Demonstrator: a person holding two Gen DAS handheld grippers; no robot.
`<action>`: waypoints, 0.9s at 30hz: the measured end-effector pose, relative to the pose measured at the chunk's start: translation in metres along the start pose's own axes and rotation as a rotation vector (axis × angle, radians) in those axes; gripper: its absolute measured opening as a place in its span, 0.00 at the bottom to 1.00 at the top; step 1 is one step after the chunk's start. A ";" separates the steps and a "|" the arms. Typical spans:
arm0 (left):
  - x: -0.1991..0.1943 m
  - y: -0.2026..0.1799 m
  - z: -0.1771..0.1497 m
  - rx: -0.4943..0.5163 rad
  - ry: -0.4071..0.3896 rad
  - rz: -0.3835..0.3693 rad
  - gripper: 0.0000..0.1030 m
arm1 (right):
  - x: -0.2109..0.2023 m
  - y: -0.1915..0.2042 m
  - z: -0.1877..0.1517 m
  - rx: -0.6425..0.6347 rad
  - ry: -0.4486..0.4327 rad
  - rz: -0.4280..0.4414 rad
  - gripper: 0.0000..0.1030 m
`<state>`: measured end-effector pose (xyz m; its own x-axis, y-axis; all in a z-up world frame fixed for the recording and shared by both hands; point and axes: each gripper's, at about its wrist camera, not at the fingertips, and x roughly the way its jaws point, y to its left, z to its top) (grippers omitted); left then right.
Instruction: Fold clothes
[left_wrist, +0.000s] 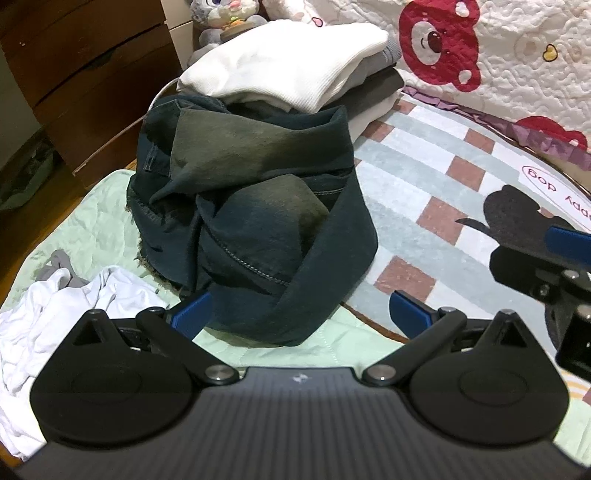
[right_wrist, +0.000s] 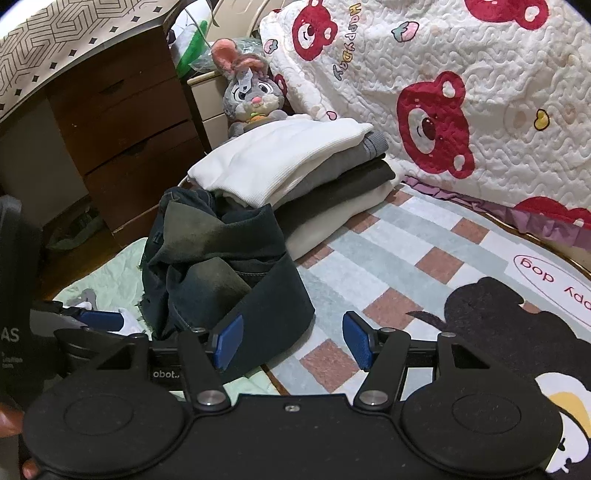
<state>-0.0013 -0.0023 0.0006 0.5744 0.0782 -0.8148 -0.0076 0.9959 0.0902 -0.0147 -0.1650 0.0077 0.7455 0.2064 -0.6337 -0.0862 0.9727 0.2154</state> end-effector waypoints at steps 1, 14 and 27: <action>-0.001 -0.001 0.000 0.001 -0.002 -0.003 1.00 | 0.000 0.000 0.000 0.004 0.001 0.002 0.64; -0.005 -0.005 -0.002 0.005 -0.009 -0.041 1.00 | -0.001 0.000 -0.005 0.019 0.009 0.002 0.67; -0.004 -0.003 -0.003 0.010 0.002 -0.056 1.00 | -0.002 0.000 -0.008 0.027 0.021 -0.006 0.69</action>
<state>-0.0059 -0.0052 0.0016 0.5718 0.0226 -0.8201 0.0328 0.9982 0.0503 -0.0215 -0.1641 0.0027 0.7317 0.2027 -0.6508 -0.0631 0.9708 0.2314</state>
